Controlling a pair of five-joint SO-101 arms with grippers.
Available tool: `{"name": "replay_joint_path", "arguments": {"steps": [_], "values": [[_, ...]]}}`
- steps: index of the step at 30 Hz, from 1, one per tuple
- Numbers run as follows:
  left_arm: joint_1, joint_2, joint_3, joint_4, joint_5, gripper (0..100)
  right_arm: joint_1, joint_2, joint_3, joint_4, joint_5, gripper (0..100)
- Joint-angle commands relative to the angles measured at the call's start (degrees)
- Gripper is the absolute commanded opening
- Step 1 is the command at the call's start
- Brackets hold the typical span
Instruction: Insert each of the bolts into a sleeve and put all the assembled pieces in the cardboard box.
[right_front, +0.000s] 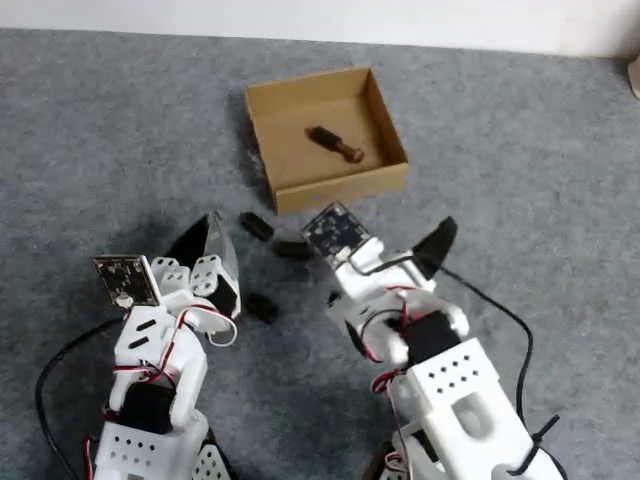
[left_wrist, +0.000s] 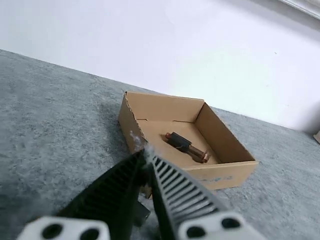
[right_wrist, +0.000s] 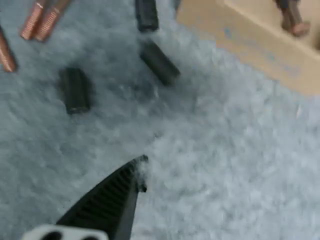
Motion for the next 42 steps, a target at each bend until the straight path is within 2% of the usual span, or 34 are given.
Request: {"name": "replay_joint_path", "arguments": {"steps": [1,6,10,17,26,33,42], "values": [[-0.66,-0.04,-1.10,-1.23,-0.35,1,-3.47,-0.66,0.13,-3.12,0.97,67.7],[-2.95,3.12,-4.44,0.00,-0.26,1,-4.44,9.63,-4.18,-4.79,0.88,67.7],[-5.41,14.64,-10.24,0.00,0.00,1,-4.79,22.73,-12.35,-4.79,0.97,67.7],[-15.43,32.40,-17.71,-0.26,10.90,1,-5.49,42.33,-29.14,-4.88,3.60,67.7],[-15.60,35.03,-18.77,-0.26,10.81,1,-5.23,66.24,-44.88,-4.88,5.19,67.7],[-15.69,35.03,-18.77,-0.26,10.81,1,-2.51,69.23,-48.22,-5.67,2.90,67.7],[-15.69,35.03,-18.77,-0.26,10.81,1,-1.19,69.58,-46.29,-8.92,4.57,67.7]]}}
